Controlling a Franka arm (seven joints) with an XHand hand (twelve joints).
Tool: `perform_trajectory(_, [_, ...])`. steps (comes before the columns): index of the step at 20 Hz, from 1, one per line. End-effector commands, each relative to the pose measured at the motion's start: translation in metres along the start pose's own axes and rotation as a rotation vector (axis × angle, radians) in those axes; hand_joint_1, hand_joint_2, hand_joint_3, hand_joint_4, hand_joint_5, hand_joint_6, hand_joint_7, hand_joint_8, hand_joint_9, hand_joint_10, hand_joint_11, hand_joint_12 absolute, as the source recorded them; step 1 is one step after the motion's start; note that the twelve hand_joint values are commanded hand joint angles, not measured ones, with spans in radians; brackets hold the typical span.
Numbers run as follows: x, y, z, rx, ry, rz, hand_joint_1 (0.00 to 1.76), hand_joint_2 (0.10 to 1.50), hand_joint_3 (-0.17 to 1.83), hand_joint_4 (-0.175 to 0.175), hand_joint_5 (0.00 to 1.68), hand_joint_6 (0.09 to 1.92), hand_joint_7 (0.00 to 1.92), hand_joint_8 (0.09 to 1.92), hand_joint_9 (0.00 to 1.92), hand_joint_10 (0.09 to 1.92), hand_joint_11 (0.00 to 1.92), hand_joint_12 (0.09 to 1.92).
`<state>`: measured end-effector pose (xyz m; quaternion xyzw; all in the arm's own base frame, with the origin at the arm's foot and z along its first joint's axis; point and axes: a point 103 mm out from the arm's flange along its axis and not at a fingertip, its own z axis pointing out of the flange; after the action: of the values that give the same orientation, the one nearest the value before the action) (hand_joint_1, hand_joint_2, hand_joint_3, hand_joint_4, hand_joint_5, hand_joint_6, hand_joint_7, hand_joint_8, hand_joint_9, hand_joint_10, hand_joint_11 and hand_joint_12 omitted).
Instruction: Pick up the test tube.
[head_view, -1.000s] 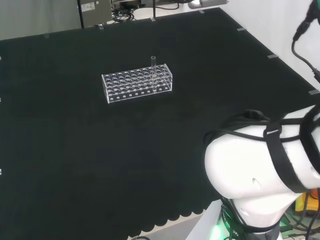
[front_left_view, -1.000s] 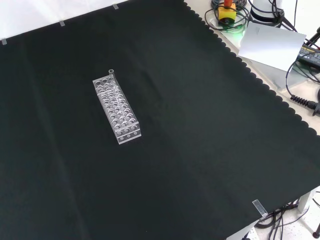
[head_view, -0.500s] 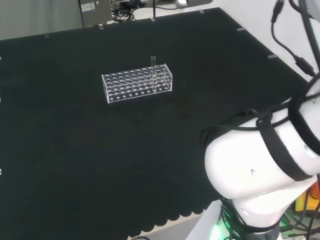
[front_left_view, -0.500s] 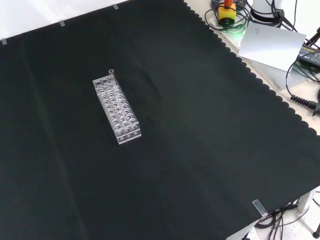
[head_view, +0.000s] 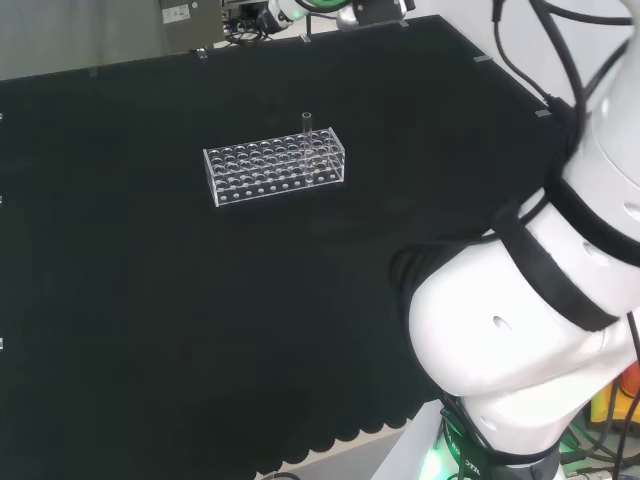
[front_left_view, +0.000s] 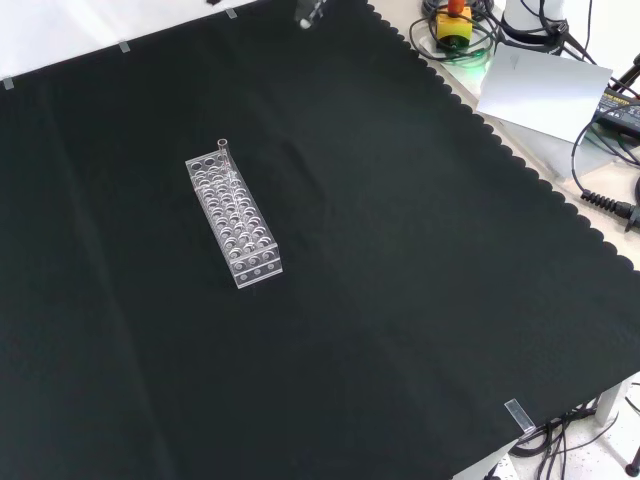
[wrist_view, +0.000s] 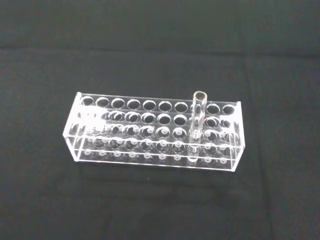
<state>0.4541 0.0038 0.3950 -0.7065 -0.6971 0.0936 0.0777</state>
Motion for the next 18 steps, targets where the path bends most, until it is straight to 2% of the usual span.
perform_trajectory(1, [-0.024,0.048,0.027,0.051,0.011,0.032,0.45,0.96,0.06,-0.028,0.1,0.09,0.0,0.68,0.0,0.7,0.0,1.4])
perform_trajectory(4, [-0.03,0.061,0.043,0.058,0.016,0.035,0.47,0.96,0.06,-0.04,0.14,0.09,0.05,0.76,0.0,0.82,0.0,1.46])
perform_trajectory(8, [-0.038,0.073,0.062,0.077,0.008,0.043,0.51,0.95,0.06,-0.064,0.22,0.09,0.27,0.89,0.1,0.93,0.0,1.54])
perform_trajectory(13, [-0.048,0.089,0.088,0.131,0.008,0.064,0.55,0.95,0.06,-0.082,0.3,0.09,0.42,0.93,0.23,0.93,0.0,1.6])
perform_trajectory(18, [-0.054,0.1,0.111,0.19,-0.018,0.069,0.57,0.95,0.06,-0.089,0.33,0.09,0.46,0.93,0.28,0.92,0.01,1.6])
